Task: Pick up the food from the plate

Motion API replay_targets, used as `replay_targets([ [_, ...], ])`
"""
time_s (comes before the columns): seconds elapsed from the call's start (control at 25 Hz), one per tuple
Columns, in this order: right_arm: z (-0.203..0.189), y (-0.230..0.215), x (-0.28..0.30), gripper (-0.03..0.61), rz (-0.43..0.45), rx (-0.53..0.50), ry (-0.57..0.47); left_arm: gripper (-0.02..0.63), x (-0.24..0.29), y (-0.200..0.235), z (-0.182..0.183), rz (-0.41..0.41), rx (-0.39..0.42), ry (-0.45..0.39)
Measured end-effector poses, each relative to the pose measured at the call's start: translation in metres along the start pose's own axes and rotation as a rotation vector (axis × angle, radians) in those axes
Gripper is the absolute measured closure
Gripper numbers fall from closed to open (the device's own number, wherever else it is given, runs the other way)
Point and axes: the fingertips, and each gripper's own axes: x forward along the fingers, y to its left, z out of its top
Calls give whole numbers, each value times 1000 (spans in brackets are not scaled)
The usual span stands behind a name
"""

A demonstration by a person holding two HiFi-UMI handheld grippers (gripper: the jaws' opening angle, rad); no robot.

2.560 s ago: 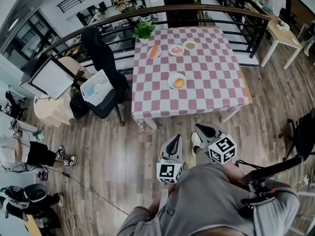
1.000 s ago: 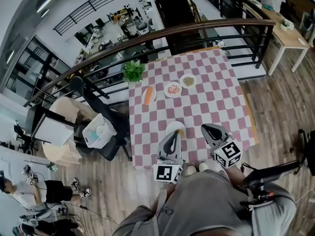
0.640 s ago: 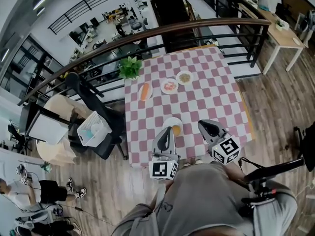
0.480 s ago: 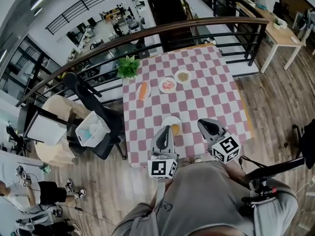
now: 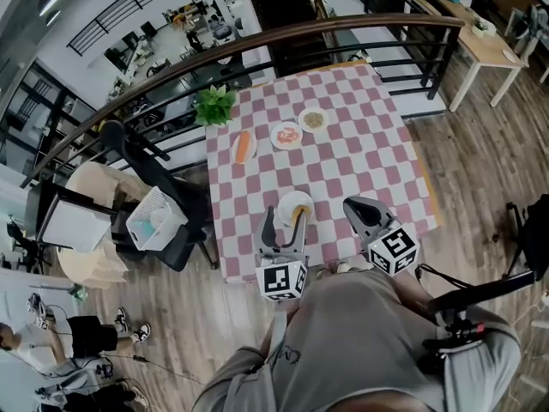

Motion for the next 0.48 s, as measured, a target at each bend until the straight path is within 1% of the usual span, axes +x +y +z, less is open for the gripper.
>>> replay_targets([
  [0.16, -4, -2, -1, 561, -14, 8, 10, 311, 9, 4, -19, -15, 11, 69],
  [0.24, -8, -3, -3, 561, -26, 16, 19, 311, 14, 8, -33, -22, -13, 112],
  [0.32, -12, -5, -6, 561, -36, 20, 29, 311, 20, 13, -50, -25, -41, 158],
  [0.48, -14, -10, -12, 561, -57, 24, 44, 311, 34, 21, -93, -55, -33, 281],
])
